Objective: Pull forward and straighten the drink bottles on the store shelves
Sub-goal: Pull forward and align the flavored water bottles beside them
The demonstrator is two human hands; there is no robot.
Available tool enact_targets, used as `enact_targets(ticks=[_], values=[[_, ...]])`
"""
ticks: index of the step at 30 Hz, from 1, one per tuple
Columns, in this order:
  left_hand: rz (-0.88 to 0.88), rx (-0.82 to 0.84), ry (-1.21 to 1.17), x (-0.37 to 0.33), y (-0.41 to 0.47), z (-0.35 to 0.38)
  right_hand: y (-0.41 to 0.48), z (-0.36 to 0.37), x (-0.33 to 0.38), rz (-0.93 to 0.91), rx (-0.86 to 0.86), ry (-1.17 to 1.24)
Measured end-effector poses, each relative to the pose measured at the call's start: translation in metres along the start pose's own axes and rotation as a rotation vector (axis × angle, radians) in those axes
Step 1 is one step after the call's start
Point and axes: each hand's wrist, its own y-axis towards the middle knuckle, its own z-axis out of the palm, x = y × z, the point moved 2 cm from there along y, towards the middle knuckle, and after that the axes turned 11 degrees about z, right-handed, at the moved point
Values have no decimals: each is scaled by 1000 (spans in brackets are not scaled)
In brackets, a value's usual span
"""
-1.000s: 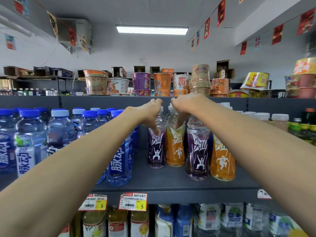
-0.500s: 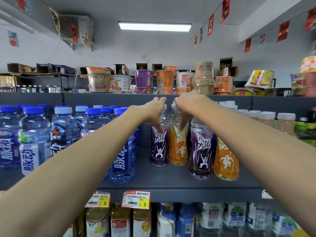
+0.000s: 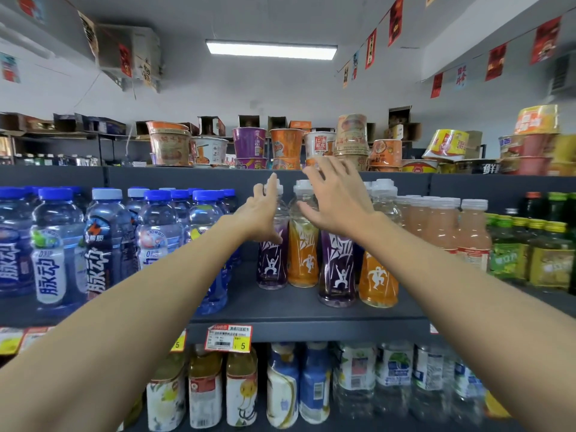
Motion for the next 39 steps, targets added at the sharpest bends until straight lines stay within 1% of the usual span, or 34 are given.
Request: enact_targets(ticks=[3, 6, 10, 17, 19, 20, 22, 23, 24, 25, 26, 28, 31, 32, 34, 36, 37, 39], values=[[-30, -58, -42, -4, -11, 16, -26, 3, 1, 33, 39, -2], [-45, -137, -66, -4, -17, 26, -41, 4, 2, 14, 80, -6], [-61, -156, -85, 0, -14, 30, -44, 5, -3, -4, 101, -20], [-49, -150, -88, 1, -13, 29, -51, 9, -8, -35, 61, -9], [-68, -147, -35, -1, -15, 27, -57, 8, -9, -18, 29, 46], [-82, -180, 35, -5, -18, 28, -63, 8, -11, 1, 6, 91], [-68, -343, 137, -20, -28, 33, -81, 12, -17, 51, -58, 196], [-27, -455, 125, -31, -36, 38, -93, 14, -20, 77, -93, 243], [27, -558, 73, -43, -44, 45, -104, 16, -23, 104, -131, 287], [73, -623, 0, -55, -51, 53, -116, 19, -26, 127, -171, 331], [106, -643, -77, -66, -57, 62, -126, 21, -28, 146, -206, 373], [142, -604, -220, -86, -64, 81, -144, 24, -31, 219, -222, 416], [101, -487, -482, -102, -67, 103, -160, 25, -35, 467, -146, 413], [76, -461, -534, -105, -68, 108, -164, 26, -37, 558, -108, 433], [36, -429, -538, -108, -67, 115, -170, 29, -39, 725, -22, 520], [-6, -408, -515, -108, -67, 119, -174, 32, -40, 844, 61, 601], [-23, -402, -519, -108, -67, 119, -175, 32, -41, 867, 87, 612], [-32, -400, -534, -107, -68, 117, -175, 33, -43, 855, 107, 608]])
